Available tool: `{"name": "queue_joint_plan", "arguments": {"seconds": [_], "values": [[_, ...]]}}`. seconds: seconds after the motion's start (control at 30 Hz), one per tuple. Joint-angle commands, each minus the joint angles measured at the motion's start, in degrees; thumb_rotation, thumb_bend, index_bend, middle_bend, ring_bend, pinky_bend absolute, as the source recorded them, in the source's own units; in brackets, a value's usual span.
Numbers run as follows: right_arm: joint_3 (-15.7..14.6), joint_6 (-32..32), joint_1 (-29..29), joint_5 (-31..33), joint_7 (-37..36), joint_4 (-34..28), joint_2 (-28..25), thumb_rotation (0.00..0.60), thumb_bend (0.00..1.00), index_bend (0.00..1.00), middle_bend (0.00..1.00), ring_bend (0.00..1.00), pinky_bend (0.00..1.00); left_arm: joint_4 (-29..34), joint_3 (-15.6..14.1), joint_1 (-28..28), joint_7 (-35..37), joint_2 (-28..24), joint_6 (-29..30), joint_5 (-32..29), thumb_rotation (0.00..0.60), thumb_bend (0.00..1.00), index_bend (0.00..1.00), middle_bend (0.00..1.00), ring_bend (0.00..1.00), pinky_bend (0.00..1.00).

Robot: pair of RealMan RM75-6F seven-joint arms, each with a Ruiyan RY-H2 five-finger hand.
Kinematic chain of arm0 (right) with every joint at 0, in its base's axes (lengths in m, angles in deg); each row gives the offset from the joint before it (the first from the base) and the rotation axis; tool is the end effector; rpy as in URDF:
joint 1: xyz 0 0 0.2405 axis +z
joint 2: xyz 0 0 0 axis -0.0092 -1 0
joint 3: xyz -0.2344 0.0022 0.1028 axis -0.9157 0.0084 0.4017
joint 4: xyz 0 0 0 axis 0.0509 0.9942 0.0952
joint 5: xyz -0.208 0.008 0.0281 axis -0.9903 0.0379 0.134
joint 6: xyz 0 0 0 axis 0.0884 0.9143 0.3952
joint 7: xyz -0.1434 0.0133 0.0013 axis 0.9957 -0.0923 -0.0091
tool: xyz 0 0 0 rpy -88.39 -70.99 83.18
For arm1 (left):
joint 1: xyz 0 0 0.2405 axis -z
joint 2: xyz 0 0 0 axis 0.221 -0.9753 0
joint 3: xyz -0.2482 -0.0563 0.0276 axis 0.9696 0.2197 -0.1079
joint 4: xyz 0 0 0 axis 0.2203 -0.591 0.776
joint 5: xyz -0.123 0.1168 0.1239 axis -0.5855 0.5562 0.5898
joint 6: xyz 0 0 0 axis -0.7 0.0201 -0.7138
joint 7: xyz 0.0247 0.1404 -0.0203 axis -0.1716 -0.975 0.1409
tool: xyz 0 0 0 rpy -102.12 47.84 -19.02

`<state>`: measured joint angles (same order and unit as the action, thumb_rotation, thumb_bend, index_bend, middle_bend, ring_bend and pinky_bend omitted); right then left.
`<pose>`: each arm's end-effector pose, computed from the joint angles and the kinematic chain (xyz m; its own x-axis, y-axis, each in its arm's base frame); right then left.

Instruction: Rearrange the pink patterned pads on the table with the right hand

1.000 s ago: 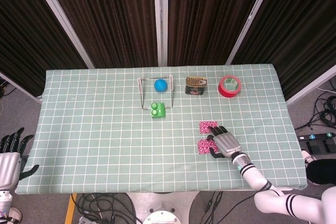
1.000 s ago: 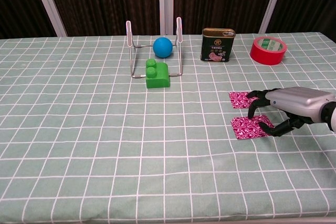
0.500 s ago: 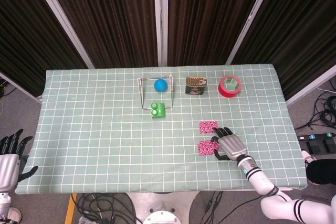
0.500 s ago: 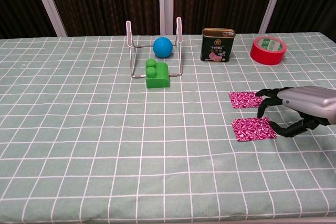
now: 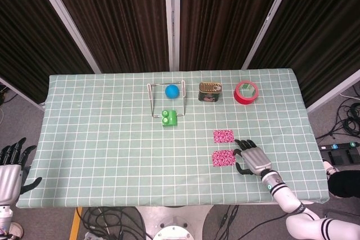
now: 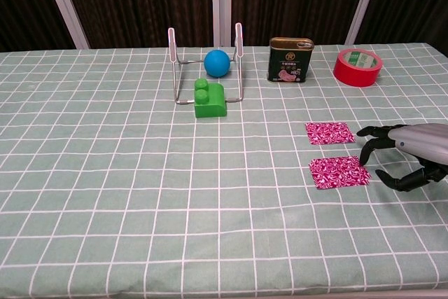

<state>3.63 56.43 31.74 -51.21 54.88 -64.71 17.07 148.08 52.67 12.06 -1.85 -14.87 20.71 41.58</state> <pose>-0.2746 -0.2702 -0.0171 0.5151 -0.5176 0.6832 -0.8567 -0.2868 0.4287 -0.3301 0.1444 0.1450 0.4819 -0.0033 0.8762 0.8728 0.0908 -0.4796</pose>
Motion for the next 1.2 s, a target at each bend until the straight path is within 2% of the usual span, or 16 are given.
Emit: {"name": "queue_joint_plan", "arguments": {"seconds": [0.03, 1.2], "values": [[0.00, -0.09, -0.08, -0.24, -0.05, 0.01, 0.06, 0.345, 0.49, 0.29, 0.00, 0.00, 0.00, 0.07, 0.00, -0.01, -0.05, -0.02, 0.00, 0.00, 0.600, 0.04, 0.25, 0.15, 0.12, 0.13], [0.91, -1.28, 1.47, -1.85, 4.60, -2.89, 4.64, 0.348, 0.49, 0.29, 0.00, 0.00, 0.00, -1.54, 0.06, -0.37, 1.51, 0.65, 0.15, -0.25, 0.600, 0.04, 0.25, 0.15, 0.12, 0.13]]}}
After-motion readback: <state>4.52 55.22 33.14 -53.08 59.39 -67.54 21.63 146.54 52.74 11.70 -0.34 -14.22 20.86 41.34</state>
